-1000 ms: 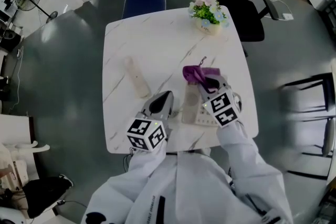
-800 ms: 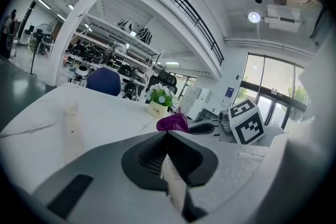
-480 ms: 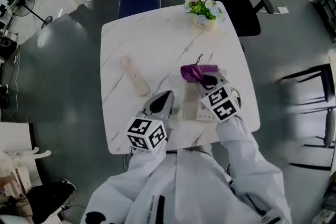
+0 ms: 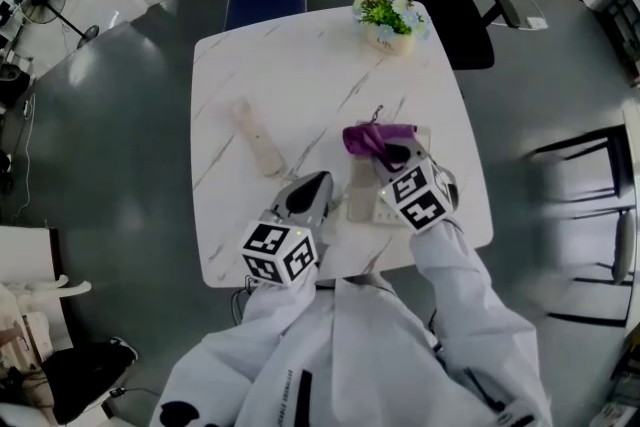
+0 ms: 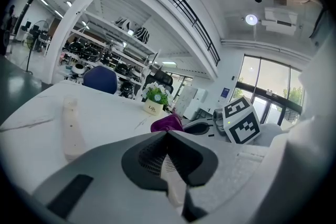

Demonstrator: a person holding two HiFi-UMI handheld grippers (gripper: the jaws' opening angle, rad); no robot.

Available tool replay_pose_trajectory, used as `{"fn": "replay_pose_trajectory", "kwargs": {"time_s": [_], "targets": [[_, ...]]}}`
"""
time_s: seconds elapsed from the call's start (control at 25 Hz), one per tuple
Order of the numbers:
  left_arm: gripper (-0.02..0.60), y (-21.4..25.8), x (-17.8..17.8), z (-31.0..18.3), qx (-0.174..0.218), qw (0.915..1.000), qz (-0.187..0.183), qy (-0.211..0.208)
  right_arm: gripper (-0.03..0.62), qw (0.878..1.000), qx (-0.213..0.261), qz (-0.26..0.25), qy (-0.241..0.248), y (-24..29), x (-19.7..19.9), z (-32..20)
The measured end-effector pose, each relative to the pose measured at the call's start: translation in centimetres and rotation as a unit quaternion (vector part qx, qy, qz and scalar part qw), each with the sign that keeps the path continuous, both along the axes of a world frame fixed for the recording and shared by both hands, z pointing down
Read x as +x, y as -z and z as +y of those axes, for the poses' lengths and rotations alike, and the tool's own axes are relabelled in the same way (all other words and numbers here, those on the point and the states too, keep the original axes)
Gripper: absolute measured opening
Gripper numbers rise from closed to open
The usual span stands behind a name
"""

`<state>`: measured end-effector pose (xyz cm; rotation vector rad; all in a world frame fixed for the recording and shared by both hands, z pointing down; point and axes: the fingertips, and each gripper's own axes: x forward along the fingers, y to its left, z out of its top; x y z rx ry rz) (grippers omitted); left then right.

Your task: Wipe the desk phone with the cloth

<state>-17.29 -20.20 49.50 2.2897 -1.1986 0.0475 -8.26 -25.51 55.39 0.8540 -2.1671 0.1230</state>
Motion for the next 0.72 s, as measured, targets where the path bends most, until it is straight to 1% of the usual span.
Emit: {"fn": "replay_pose_trajectory", "kwargs": {"time_s": [0.32,0.72], "targets": [[-0.003,0.1,0.0,1.5,-0.001,0.9999,0.0,0.016,0.041,0.999,0.004,0.029,0.026,-0.5,-0.3,1.3],[-0.003,0.7,0.8,4.2,0.001,0.9996,-0.002,0.028,0.041,0.998,-0.004,0.042,0.049,-1.1,-0.2,4.0]]}}
